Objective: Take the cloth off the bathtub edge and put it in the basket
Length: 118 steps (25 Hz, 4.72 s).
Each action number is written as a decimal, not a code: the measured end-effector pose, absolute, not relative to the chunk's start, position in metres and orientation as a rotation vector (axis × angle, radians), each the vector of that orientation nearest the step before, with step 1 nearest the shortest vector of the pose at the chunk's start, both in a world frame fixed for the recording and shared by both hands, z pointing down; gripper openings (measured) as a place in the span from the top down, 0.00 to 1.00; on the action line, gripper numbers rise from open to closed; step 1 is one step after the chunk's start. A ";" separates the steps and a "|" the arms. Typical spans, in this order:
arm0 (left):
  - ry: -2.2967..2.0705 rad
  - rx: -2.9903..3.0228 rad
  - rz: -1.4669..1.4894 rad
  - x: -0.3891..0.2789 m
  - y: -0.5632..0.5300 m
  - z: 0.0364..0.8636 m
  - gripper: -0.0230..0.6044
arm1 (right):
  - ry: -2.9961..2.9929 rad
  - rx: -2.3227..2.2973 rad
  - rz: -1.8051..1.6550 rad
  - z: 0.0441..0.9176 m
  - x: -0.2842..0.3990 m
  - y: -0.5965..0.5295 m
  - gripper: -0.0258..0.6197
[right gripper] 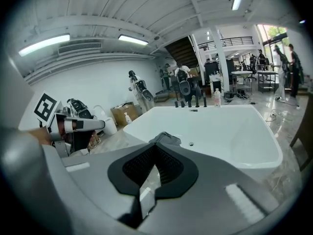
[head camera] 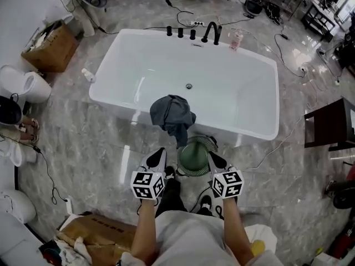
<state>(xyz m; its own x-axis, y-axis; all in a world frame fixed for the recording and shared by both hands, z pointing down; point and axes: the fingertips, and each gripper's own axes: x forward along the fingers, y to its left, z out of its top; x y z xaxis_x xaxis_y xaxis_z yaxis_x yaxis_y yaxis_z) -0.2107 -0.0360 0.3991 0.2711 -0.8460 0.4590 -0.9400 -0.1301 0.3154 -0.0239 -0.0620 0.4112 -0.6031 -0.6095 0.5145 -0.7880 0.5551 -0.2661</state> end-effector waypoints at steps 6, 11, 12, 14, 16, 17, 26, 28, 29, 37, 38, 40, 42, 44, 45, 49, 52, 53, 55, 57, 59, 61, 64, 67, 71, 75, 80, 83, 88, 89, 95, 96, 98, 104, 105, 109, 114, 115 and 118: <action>-1.478 2.021 0.211 -0.232 -0.081 0.432 0.87 | -2.323 1.089 0.545 0.429 -0.063 -0.089 0.96; -1.376 2.030 0.248 -0.242 -0.110 0.479 0.87 | -2.226 1.080 0.445 0.464 -0.084 -0.111 0.96; -1.362 2.032 0.265 -0.243 -0.115 0.490 0.87 | -2.220 1.117 0.484 0.472 -0.086 -0.116 0.96; -1.337 2.042 0.299 -0.245 -0.124 0.511 0.87 | -2.224 1.206 0.573 0.488 -0.089 -0.127 0.96; -1.325 2.055 0.329 -0.247 -0.134 0.531 0.87 | -2.240 1.284 0.639 0.505 -0.093 -0.137 0.96; -1.323 2.060 0.341 -0.249 -0.140 0.540 0.87 | -2.232 1.304 0.638 0.516 -0.095 -0.141 0.96; -1.327 2.071 0.415 -0.247 -0.157 0.626 0.87 | -2.144 1.336 0.442 0.601 -0.112 -0.188 0.96; -1.319 2.076 0.415 -0.245 -0.161 0.637 0.87 | -2.180 1.337 0.437 0.608 -0.120 -0.204 0.95; -1.315 2.080 0.418 -0.244 -0.163 0.642 0.87 | -2.197 1.321 0.432 0.612 -0.126 -0.210 0.95; -1.271 2.124 0.507 -0.263 -0.175 0.659 0.87 | -2.322 1.129 0.444 0.639 -0.191 -0.243 0.75; -1.272 2.128 0.509 -0.269 -0.176 0.657 0.87 | -2.317 1.114 0.443 0.642 -0.199 -0.247 0.71; -1.280 2.123 0.493 -0.279 -0.177 0.654 0.87 | -2.298 1.121 0.435 0.647 -0.212 -0.258 0.63; -1.280 2.116 0.476 -0.285 -0.175 0.653 0.87 | -2.309 1.176 0.464 0.646 -0.224 -0.271 0.40; -1.265 2.111 0.472 -0.286 -0.171 0.655 0.87 | -2.307 1.210 0.497 0.649 -0.236 -0.281 0.19; -1.260 2.105 0.473 -0.288 -0.169 0.656 0.87 | -2.290 1.209 0.503 0.655 -0.241 -0.283 0.13; -1.276 2.063 0.445 -0.302 -0.169 0.655 0.87 | -2.160 1.197 0.541 0.703 -0.253 -0.283 0.07; -1.290 2.059 0.438 -0.312 -0.175 0.652 0.87 | -2.075 1.192 0.489 0.727 -0.256 -0.286 0.07; -1.293 2.058 0.436 -0.314 -0.177 0.652 0.87 | -2.060 1.178 0.466 0.730 -0.257 -0.289 0.07; -1.297 2.054 0.432 -0.317 -0.180 0.653 0.87 | -2.044 1.130 0.458 0.735 -0.259 -0.294 0.07; -1.301 2.048 0.432 -0.317 -0.182 0.656 0.87 | -2.041 1.085 0.470 0.736 -0.257 -0.297 0.08; -1.306 2.040 0.434 -0.317 -0.182 0.659 0.87 | -2.049 1.058 0.461 0.736 -0.257 -0.295 0.11; -1.308 2.032 0.430 -0.315 -0.181 0.661 0.87 | -2.063 1.042 0.441 0.736 -0.257 -0.291 0.17; -1.276 2.039 0.436 -0.303 -0.177 0.665 0.87 | -2.085 1.041 0.432 0.731 -0.252 -0.286 0.29; -1.252 2.043 0.460 -0.299 -0.170 0.670 0.87 | -2.113 1.054 0.442 0.724 -0.248 -0.286 0.46; -1.243 2.029 0.468 -0.293 -0.160 0.675 0.87 | -2.151 1.063 0.470 0.717 -0.244 -0.284 0.61; -1.228 2.037 0.482 -0.288 -0.154 0.676 0.87 | -2.184 1.091 0.506 0.711 -0.238 -0.280 0.65; -1.198 2.042 0.508 -0.283 -0.147 0.681 0.87 | -2.249 1.147 0.515 0.694 -0.224 -0.271 0.69; -1.188 2.038 0.521 -0.279 -0.143 0.685 0.87 | -2.290 1.138 0.500 0.684 -0.218 -0.264 0.70; -1.168 2.045 0.528 -0.263 -0.136 0.686 0.87 | -2.339 1.154 0.469 0.665 -0.197 -0.254 0.70; -1.163 2.048 0.531 -0.260 -0.135 0.686 0.87 | -2.353 1.158 0.457 0.662 -0.193 -0.251 0.70; -1.156 2.066 0.554 -0.249 -0.138 0.688 0.87 | -2.373 1.151 0.390 0.650 -0.160 -0.225 0.70; -1.156 2.069 0.557 -0.247 -0.138 0.688 0.87 | -2.371 1.159 0.393 0.649 -0.153 -0.221 0.70; -1.149 2.076 0.567 -0.242 -0.138 0.689 0.87 | -2.372 1.177 0.406 0.649 -0.139 -0.214 0.70; -1.104 2.091 0.597 -0.216 -0.131 0.695 0.87 | -2.359 1.160 0.414 0.661 -0.099 -0.186 0.71; -1.095 2.095 0.603 -0.211 -0.131 0.696 0.87 | -2.357 1.162 0.403 0.663 -0.093 -0.182 0.71; -1.069 2.104 0.623 -0.200 -0.133 0.701 0.87 | -2.322 1.162 0.404 0.664 -0.077 -0.169 0.71; -1.054 2.119 0.642 -0.194 -0.136 0.701 0.87 | -2.313 1.205 0.412 0.670 -0.061 -0.154 0.72; -1.053 2.119 0.644 -0.192 -0.136 0.701 0.87 | -2.309 1.209 0.421 0.670 -0.057 -0.150 0.72; -1.048 2.119 0.647 -0.187 -0.137 0.703 0.87 | -2.289 1.218 0.435 0.674 -0.045 -0.136 0.72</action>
